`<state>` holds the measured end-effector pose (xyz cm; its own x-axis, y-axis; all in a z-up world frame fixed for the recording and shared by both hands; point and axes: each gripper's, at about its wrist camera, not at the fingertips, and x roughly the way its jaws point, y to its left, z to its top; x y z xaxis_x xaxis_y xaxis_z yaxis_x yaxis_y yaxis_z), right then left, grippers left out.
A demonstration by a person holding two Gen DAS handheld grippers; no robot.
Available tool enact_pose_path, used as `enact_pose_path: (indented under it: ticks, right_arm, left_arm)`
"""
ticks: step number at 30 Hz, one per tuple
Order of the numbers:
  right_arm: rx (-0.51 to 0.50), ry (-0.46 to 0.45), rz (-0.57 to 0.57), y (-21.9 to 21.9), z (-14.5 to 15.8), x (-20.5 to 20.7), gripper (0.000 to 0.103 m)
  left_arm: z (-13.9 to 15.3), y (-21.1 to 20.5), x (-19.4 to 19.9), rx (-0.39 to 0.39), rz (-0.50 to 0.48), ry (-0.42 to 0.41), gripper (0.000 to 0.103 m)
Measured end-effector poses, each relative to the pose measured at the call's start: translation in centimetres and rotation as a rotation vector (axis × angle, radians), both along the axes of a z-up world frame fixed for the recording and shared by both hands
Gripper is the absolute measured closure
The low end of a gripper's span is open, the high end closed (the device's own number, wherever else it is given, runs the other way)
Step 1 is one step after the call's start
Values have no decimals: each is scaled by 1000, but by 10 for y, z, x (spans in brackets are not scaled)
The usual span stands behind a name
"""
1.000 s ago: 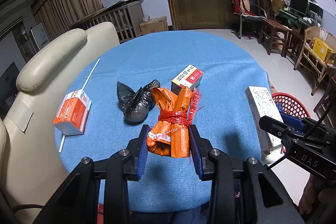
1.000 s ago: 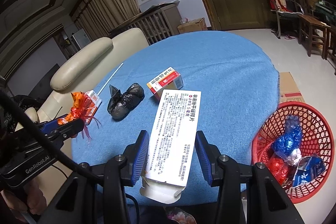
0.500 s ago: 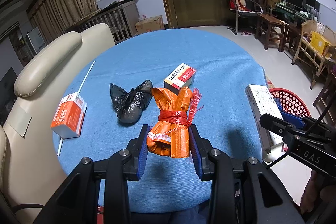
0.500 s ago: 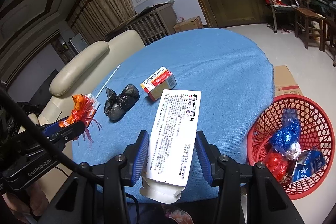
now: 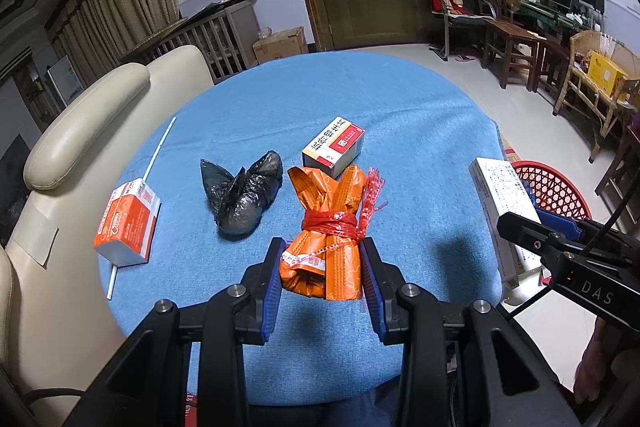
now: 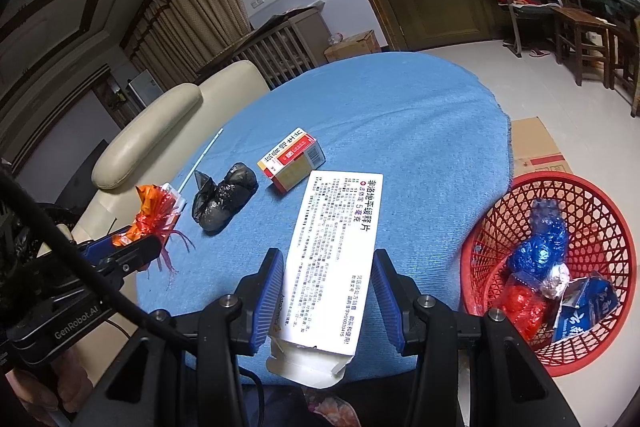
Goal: Collect trash
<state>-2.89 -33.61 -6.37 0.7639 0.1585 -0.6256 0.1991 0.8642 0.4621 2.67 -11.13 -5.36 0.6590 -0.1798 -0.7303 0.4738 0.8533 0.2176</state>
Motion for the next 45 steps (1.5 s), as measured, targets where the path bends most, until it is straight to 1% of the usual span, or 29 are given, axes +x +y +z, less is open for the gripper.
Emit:
enact_pose_path:
  ticks: [24, 45]
  right_arm:
    - [23, -1, -14, -9, -3, -5, 55]
    - [44, -4, -42, -20, -6, -14, 55]
  left_arm:
    - [-4, -7, -1, 14, -17, 10, 64]
    - [-8, -21, -6, 34, -45, 8, 64]
